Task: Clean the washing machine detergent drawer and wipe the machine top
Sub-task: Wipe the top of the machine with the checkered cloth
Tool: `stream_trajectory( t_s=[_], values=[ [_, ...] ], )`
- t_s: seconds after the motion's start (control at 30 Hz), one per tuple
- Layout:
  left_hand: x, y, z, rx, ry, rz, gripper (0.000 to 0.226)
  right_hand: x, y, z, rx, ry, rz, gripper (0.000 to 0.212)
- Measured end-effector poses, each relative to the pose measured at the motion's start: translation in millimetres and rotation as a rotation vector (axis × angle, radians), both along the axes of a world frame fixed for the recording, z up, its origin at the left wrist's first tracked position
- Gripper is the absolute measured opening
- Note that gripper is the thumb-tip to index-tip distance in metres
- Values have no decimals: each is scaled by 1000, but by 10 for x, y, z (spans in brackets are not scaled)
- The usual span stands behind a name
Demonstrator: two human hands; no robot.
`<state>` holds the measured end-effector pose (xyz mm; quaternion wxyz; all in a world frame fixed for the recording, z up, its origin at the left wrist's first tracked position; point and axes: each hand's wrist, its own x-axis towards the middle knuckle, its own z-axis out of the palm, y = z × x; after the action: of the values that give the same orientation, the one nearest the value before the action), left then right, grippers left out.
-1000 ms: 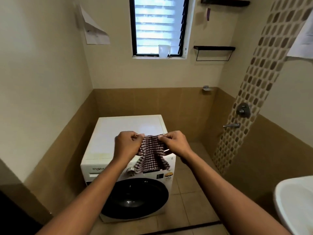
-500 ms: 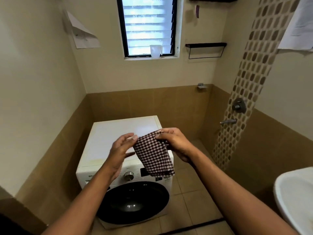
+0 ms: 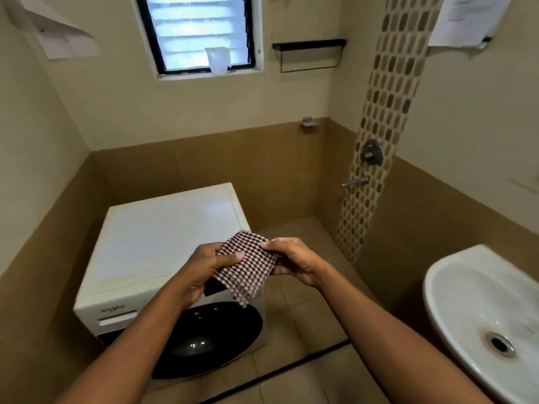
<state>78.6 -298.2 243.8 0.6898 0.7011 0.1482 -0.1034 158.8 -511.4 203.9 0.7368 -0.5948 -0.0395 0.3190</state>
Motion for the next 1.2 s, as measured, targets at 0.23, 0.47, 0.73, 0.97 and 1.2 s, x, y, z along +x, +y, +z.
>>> stream_trajectory(
  t_s=[0.23, 0.47, 0.73, 0.97, 1.2],
  values=[
    [537, -413, -55, -121, -25, -10, 81, 295, -565, -244, 74, 80, 61, 58],
    [1166, -1039, -378, -623, 83, 244, 52, 1124, -860, 58, -14, -24, -119, 49],
    [2401, -1013, -584, -355, 43, 198, 27, 2160, -1006, -19, -201, -50, -214, 27],
    [3706, -949, -378, -250, 34, 122, 30, 3165, -955, 172, -396, -121, -361, 14],
    [4781, -903, -57, -258, -17, 148, 33, 4146, -839, 420, -400, -170, -462, 5]
  ],
)
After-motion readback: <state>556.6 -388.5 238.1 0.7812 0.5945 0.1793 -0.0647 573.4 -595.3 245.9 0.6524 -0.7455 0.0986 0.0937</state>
